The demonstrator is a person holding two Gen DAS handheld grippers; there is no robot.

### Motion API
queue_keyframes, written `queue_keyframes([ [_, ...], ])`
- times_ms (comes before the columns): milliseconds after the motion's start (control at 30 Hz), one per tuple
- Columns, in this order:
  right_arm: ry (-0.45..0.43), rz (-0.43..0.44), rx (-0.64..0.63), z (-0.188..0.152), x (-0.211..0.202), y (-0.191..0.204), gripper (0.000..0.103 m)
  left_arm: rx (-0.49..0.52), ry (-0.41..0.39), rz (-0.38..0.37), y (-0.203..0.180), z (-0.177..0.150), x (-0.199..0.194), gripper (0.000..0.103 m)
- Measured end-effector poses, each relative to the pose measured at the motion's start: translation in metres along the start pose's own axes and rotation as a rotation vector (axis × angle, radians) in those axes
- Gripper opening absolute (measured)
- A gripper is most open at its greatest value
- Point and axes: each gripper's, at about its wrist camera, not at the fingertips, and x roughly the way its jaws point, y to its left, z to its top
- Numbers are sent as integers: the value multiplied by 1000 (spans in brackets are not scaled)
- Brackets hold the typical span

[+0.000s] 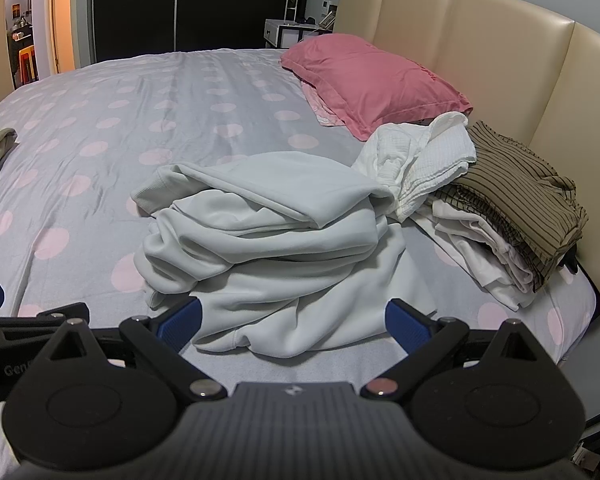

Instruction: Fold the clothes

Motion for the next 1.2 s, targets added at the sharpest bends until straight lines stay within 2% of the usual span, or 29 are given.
queue_keyframes([
  [1200,9,-6,-6,-1,1,2,99,6,7,8,-2,-3,2,82],
])
